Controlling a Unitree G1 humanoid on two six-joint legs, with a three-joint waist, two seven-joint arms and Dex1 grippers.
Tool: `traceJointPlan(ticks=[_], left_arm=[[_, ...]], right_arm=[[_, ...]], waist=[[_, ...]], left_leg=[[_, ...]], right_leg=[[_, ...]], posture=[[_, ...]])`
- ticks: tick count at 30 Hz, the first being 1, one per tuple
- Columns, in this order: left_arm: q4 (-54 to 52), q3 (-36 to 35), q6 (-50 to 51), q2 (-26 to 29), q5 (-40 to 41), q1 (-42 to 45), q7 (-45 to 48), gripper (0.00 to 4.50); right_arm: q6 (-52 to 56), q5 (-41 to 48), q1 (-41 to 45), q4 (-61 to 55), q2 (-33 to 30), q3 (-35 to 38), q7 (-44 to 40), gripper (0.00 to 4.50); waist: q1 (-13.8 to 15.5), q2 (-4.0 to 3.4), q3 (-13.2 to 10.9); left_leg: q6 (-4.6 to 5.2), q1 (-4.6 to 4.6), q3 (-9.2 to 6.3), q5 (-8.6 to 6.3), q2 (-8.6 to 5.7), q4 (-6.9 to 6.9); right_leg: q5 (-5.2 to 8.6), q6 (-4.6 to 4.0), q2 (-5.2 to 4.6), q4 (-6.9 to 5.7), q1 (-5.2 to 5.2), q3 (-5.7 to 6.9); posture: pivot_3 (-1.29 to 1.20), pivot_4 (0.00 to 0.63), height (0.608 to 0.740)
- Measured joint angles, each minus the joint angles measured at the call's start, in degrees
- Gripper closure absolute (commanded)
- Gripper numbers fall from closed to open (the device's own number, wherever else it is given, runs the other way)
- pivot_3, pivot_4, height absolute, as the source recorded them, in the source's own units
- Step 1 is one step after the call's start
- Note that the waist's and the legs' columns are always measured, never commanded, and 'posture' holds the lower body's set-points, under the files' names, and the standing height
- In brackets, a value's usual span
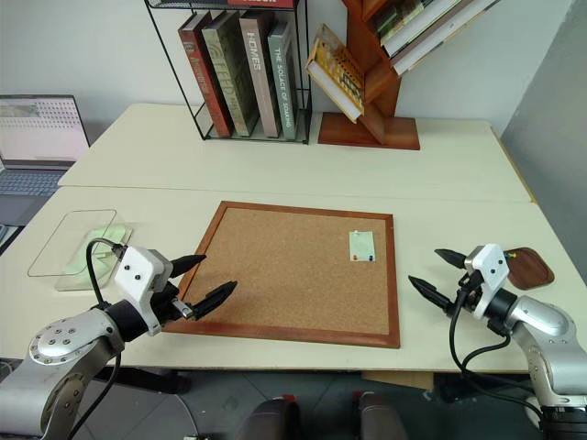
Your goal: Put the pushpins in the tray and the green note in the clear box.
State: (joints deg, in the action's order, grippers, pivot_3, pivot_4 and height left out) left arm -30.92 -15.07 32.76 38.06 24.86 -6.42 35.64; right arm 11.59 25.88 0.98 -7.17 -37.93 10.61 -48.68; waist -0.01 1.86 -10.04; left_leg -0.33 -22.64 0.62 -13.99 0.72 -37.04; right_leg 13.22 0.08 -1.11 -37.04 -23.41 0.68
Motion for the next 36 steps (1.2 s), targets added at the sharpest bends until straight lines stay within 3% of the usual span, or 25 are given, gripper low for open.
traceJointPlan(ticks=[11,12,19,24,33,36], left_arm=[[-1.1,2.6,0.3,0.9,1.4,1.0,3.8,0.01],[-1.5,3.0,0.3,0.9,1.8,1.0,4.0,0.38],[-2.9,5.0,0.3,0.6,3.1,2.1,5.1,1.51],[-2.4,10.4,0.4,0.2,2.7,5.3,5.8,2.43],[9.9,20.0,-3.7,-5.4,-4.1,13.8,5.0,4.25],[14.1,22.0,-5.6,-7.4,-6.0,15.9,4.9,4.47]], right_arm=[[2.6,0.6,0.8,-2.3,0.6,-0.4,0.5,0.00],[2.8,0.7,0.9,-2.7,0.6,-0.4,0.4,0.00],[4.3,0.7,0.9,-4.3,0.6,-0.4,0.5,0.00],[5.4,0.7,0.9,-6.0,0.6,-0.8,0.6,0.00],[5.8,0.0,4.2,-6.0,2.5,-3.1,2.1,0.00],[5.8,-0.4,5.8,-4.9,2.5,-4.1,2.0,0.00]], waist=[[0.0,-0.01,0.0],[0.0,-0.02,0.0],[0.0,-0.02,0.0],[0.0,-0.02,0.0],[0.0,-0.02,0.0],[0.0,-0.02,0.0]], left_leg=[[0.00,0.00,0.01,0.00,0.00,0.00],[0.00,0.00,0.00,0.00,0.00,0.00],[0.00,0.01,0.00,0.00,0.00,0.00],[0.00,-0.01,0.01,0.00,-0.03,-0.01],[0.00,0.00,0.00,0.00,0.00,-0.01],[0.00,-0.04,0.01,0.00,-0.02,-0.02]], right_leg=[[0.00,0.00,0.00,-0.01,0.00,-0.01],[0.00,0.00,0.00,0.00,0.00,-0.01],[0.00,0.00,0.00,-0.02,0.00,0.00],[-0.01,0.02,0.01,-0.01,0.00,-0.01],[-0.05,0.08,0.07,-0.02,0.01,-0.01],[-0.06,0.10,0.06,-0.01,0.00,-0.01]], posture=[[0.00,0.150,0.740],[0.00,0.150,0.740],[0.00,0.150,0.740],[0.00,0.150,0.740],[0.00,0.150,0.740],[0.00,0.150,0.740]])
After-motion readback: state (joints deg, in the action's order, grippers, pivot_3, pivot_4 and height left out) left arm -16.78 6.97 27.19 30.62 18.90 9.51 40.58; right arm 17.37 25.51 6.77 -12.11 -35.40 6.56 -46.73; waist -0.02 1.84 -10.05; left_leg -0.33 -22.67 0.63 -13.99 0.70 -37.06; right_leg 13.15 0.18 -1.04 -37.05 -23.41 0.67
